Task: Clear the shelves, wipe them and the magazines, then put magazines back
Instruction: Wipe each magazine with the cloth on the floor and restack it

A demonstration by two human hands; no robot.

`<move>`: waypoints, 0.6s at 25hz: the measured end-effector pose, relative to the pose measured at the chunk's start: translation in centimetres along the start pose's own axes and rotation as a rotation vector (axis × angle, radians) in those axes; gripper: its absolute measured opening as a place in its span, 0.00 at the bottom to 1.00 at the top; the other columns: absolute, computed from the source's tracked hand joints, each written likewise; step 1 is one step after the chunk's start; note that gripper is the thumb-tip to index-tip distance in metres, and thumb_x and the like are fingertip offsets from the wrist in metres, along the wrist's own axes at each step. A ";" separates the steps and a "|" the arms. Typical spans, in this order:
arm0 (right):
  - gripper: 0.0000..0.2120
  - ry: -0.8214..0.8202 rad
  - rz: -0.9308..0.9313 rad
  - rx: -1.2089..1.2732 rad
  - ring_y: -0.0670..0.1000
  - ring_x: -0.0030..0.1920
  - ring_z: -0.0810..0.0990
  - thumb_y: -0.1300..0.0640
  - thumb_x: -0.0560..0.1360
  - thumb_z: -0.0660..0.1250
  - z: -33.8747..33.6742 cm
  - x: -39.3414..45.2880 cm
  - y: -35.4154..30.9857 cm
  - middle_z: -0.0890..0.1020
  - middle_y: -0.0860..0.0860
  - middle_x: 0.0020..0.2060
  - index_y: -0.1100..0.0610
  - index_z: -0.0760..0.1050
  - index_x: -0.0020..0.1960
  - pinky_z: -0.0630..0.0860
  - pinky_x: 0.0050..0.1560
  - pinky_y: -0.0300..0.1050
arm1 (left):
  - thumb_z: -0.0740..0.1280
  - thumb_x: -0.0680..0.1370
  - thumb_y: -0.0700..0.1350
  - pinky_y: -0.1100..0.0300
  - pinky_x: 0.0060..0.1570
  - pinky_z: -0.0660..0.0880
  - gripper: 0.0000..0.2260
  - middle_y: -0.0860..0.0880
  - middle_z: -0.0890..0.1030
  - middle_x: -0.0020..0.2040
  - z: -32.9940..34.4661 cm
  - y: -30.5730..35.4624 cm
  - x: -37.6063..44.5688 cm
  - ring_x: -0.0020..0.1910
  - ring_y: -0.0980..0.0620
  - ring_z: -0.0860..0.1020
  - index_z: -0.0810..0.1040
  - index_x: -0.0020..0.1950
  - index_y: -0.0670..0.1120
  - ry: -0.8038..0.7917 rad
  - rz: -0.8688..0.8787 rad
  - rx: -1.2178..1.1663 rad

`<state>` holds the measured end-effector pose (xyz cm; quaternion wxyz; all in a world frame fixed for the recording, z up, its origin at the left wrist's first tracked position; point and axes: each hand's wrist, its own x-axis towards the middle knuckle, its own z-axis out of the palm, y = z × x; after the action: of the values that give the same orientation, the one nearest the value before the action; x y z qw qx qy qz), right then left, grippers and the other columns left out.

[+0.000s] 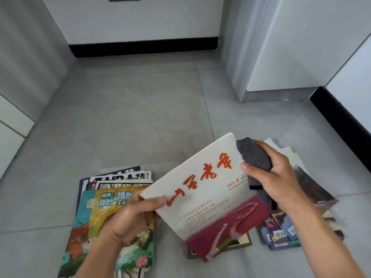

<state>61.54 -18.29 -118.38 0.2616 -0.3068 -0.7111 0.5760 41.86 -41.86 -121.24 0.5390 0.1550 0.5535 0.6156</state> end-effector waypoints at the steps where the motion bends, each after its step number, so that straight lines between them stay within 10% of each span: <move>1: 0.24 -0.069 -0.024 -0.053 0.45 0.52 0.84 0.69 0.72 0.73 -0.8 0.1 -0.7 0.86 0.43 0.50 0.42 0.80 0.56 0.79 0.49 0.38 | 0.84 0.57 0.49 0.57 0.46 0.81 0.26 0.40 0.85 0.50 -0.8 0.9 -0.2 0.48 0.43 0.83 0.86 0.51 0.41 -0.111 -0.036 0.057; 4: 0.25 -0.289 -0.055 -0.246 0.39 0.54 0.81 0.69 0.71 0.74 -0.9 0.0 -2.7 0.84 0.37 0.52 0.43 0.80 0.58 0.76 0.51 0.31 | 0.79 0.68 0.43 0.56 0.47 0.81 0.17 0.43 0.85 0.52 1.4 1.3 0.4 0.50 0.45 0.84 0.84 0.56 0.43 -0.280 -0.116 0.310; 9: 0.28 -0.306 -0.383 -0.710 0.46 0.53 0.81 0.61 0.68 0.65 5.5 -1.9 -2.8 0.80 0.39 0.56 0.40 0.74 0.64 0.78 0.52 0.45 | 0.74 0.69 0.54 0.52 0.27 0.74 0.15 0.43 0.81 0.30 7.5 -3.7 2.1 0.27 0.52 0.77 0.81 0.33 0.43 0.254 0.274 0.458; 15: 0.32 -0.180 -0.438 -0.742 0.48 0.53 0.80 0.66 0.67 0.71 2.3 -1.7 1.3 0.80 0.43 0.59 0.45 0.73 0.68 0.80 0.54 0.54 | 0.73 0.69 0.46 0.52 0.32 0.81 0.08 0.43 0.85 0.36 4.1 -2.6 1.4 0.36 0.45 0.85 0.84 0.41 0.41 0.335 0.227 0.329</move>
<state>61.19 -20.83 -120.15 0.1866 -0.1705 -0.9381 0.2370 45.83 -39.09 -122.63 0.3349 0.1976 0.7067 0.5911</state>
